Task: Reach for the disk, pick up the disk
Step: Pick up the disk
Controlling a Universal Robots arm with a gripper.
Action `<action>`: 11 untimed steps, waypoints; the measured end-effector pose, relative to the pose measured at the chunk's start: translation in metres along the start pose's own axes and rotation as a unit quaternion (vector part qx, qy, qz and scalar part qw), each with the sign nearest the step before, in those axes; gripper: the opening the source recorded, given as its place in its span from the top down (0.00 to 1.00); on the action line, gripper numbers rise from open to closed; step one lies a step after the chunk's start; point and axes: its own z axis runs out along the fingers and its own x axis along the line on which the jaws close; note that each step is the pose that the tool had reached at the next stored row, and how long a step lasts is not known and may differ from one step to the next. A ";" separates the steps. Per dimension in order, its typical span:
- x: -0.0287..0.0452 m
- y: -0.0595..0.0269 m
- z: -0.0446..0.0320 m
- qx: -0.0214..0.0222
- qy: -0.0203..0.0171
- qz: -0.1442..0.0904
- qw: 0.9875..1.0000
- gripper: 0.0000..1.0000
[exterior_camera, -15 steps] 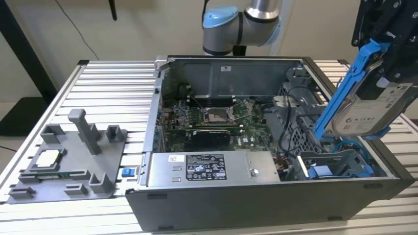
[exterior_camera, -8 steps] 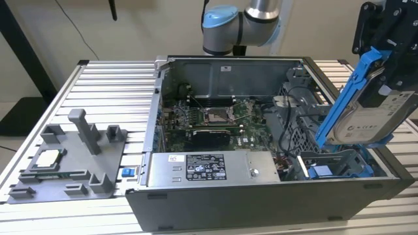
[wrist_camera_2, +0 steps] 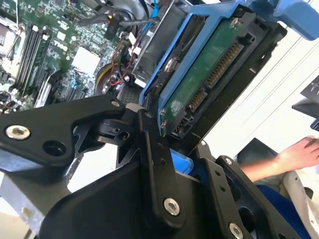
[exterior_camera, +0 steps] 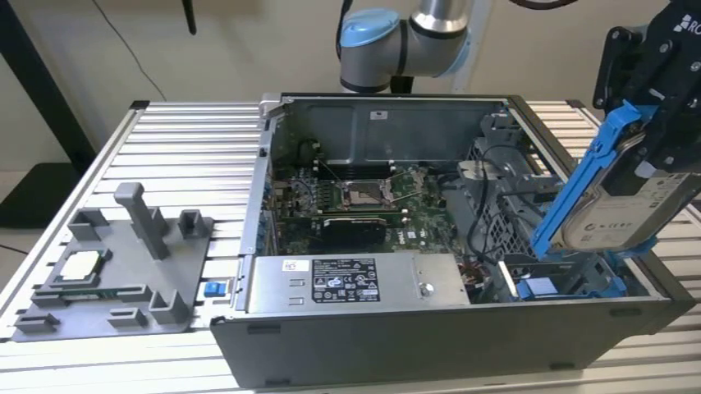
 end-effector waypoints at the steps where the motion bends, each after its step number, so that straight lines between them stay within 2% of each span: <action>1: 0.0011 -0.0007 0.0012 0.000 0.000 0.000 1.000 1.00; 5: 0.0072 -0.0009 0.0063 -0.001 0.000 0.002 1.000 1.00; 8: 0.0075 -0.0009 0.0108 -0.002 0.000 0.006 1.000 1.00; 11: 0.0075 -0.0009 0.0116 -0.002 0.000 0.006 1.000 1.00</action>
